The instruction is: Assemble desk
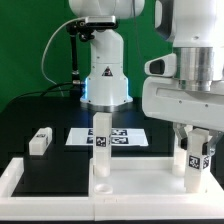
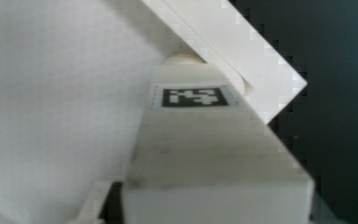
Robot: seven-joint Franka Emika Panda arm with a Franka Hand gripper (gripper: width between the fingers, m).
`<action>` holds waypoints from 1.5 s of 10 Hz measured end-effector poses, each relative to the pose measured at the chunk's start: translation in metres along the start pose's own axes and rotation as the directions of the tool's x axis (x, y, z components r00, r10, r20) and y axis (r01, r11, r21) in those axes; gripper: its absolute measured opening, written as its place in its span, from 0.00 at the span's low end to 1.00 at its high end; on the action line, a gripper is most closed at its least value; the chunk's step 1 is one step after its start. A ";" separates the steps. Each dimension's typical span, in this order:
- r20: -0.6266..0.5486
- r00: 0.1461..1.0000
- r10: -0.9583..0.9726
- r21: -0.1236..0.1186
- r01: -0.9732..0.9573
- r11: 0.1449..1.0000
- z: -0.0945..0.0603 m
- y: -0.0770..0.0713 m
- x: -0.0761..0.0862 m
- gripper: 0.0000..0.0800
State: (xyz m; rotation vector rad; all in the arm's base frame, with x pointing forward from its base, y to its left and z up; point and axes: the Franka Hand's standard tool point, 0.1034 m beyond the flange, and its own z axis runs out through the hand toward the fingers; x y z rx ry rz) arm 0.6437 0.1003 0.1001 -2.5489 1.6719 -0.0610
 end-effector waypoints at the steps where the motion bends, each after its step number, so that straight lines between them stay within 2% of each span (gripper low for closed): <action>1: 0.025 0.990 0.136 0.008 -0.136 0.991 0.000 0.003 0.002 0.36; 3: 0.027 0.980 0.195 0.001 -0.195 0.981 0.000 0.002 -0.004 0.36; 5: 0.025 0.991 0.133 0.003 -0.133 0.991 0.000 0.002 -0.003 0.36; 6: 0.013 0.997 -0.077 0.009 0.077 0.997 0.000 0.000 -0.004 0.48; 7: 0.018 0.957 -0.289 0.016 0.289 0.957 -0.001 -0.003 -0.010 0.65; 8: 0.025 0.902 -0.432 0.017 0.432 0.902 0.000 -0.002 -0.011 0.77; 9: 0.022 0.901 -0.434 0.018 0.434 0.901 0.000 -0.002 -0.010 0.80; 11: 0.013 0.821 -0.571 0.011 0.571 0.821 0.000 -0.002 -0.007 0.81; 12: 0.006 0.756 -0.654 0.007 0.654 0.757 -0.001 -0.003 -0.007 0.81; 14: -0.032 0.387 -0.922 -0.027 0.921 0.388 -0.007 -0.014 -0.015 0.81; 15: -0.028 0.289 -0.957 -0.037 0.956 0.290 0.001 -0.007 -0.022 0.81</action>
Offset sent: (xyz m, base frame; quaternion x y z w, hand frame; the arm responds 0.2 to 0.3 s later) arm 0.0000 0.0000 0.0000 0.0000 0.0000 0.0000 1.0000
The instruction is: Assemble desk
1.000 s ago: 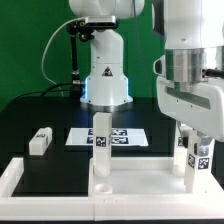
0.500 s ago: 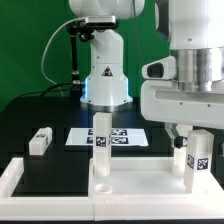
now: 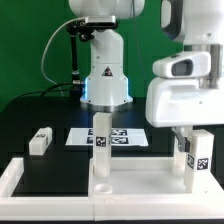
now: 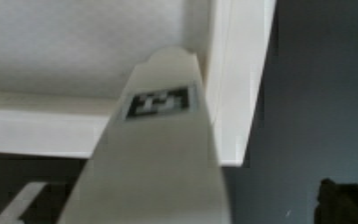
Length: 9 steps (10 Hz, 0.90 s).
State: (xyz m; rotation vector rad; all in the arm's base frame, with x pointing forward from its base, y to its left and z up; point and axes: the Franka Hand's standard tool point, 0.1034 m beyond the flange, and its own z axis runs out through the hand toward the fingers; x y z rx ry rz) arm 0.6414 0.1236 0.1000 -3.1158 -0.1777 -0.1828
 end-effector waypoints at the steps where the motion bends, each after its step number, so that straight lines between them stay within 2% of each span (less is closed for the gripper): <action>1: 0.006 0.998 0.067 0.003 -0.067 0.998 0.001 0.002 -0.001 0.81; 2: 0.003 0.997 0.081 0.001 -0.081 0.997 0.000 0.004 0.000 0.64; 3: 0.004 0.997 0.083 0.001 -0.083 0.997 0.001 0.004 -0.001 0.64; 4: 0.004 0.993 0.121 -0.001 -0.121 0.993 0.001 0.005 -0.001 0.45; 5: 0.004 0.980 0.200 -0.004 -0.200 0.980 0.001 0.008 -0.001 0.36; 7: 0.002 0.926 0.377 -0.005 -0.377 0.926 0.002 0.010 0.000 0.36; 9: -0.004 0.793 0.609 -0.003 -0.609 0.793 0.002 0.014 -0.001 0.36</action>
Offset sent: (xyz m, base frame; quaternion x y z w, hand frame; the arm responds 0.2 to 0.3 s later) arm 0.0000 0.0000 0.0000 0.0000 0.0000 0.0650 0.9979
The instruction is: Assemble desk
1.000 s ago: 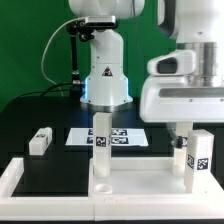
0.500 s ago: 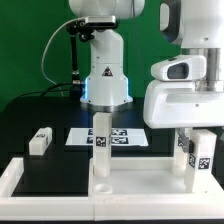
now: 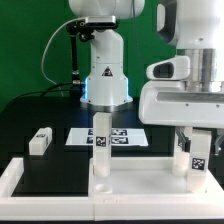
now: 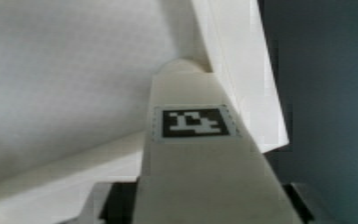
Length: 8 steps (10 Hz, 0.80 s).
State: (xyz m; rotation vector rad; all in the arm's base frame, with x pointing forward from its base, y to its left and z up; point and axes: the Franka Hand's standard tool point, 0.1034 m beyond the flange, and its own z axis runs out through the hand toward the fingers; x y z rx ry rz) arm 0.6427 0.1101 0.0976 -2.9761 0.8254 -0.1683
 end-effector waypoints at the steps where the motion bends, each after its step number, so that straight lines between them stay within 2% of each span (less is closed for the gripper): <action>1: 0.006 0.991 0.135 -0.004 -0.135 0.991 0.000 0.001 0.000 0.36; 3: 0.020 0.915 0.403 -0.014 -0.403 0.915 -0.001 0.003 0.001 0.36; 4: 0.034 0.843 0.537 -0.012 -0.536 0.844 0.000 0.003 0.000 0.36; 6: 0.091 0.616 0.783 0.005 -0.786 0.618 0.000 0.005 -0.001 0.36; 8: 0.108 0.533 0.839 -0.006 -0.844 0.537 0.000 0.006 -0.002 0.36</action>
Offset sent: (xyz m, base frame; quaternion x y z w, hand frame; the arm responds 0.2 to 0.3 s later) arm 0.0057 0.0091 0.0067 0.0056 -0.0356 0.3323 0.9425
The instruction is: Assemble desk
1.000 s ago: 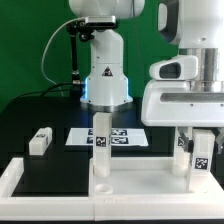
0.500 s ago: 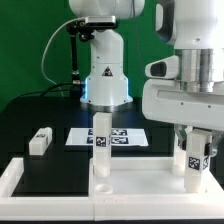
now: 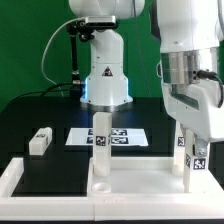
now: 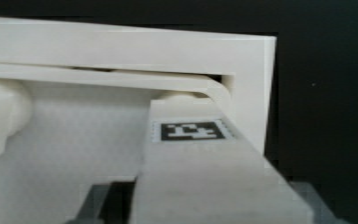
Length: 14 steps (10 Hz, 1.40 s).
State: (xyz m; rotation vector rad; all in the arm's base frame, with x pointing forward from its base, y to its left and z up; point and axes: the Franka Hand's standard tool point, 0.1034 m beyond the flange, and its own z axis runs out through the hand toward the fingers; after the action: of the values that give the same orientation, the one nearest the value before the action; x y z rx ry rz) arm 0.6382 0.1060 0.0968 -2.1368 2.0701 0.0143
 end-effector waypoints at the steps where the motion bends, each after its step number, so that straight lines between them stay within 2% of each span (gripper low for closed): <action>1: 0.000 0.998 0.065 0.001 -0.065 0.998 0.000 0.000 -0.001 0.36; 4: 0.001 0.981 0.193 0.003 -0.193 0.981 0.000 0.000 -0.001 0.36; 5: 0.005 0.946 0.324 0.008 -0.324 0.946 0.000 -0.002 0.002 0.36; 7: 0.021 0.869 0.495 0.035 -0.495 0.868 -0.002 -0.001 0.013 0.38; 10: 0.010 0.872 0.489 0.040 -0.489 0.871 -0.002 0.001 0.017 0.38; 11: 0.009 0.874 0.485 0.039 -0.485 0.873 -0.001 0.002 0.016 0.47; 12: 0.009 0.875 0.484 0.039 -0.484 0.874 -0.001 0.002 0.016 0.47; 13: 0.009 0.877 0.480 0.039 -0.480 0.876 -0.001 0.002 0.016 0.65; 14: 0.009 0.885 0.466 0.041 -0.466 0.884 -0.003 0.001 0.017 0.77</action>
Offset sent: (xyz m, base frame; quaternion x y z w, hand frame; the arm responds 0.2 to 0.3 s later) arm 0.0000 0.0000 0.0000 0.0000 0.0000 0.1296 0.9916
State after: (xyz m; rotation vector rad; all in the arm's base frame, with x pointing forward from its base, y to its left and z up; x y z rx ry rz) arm 0.6375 0.0891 0.0971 -1.5617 2.5056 0.0288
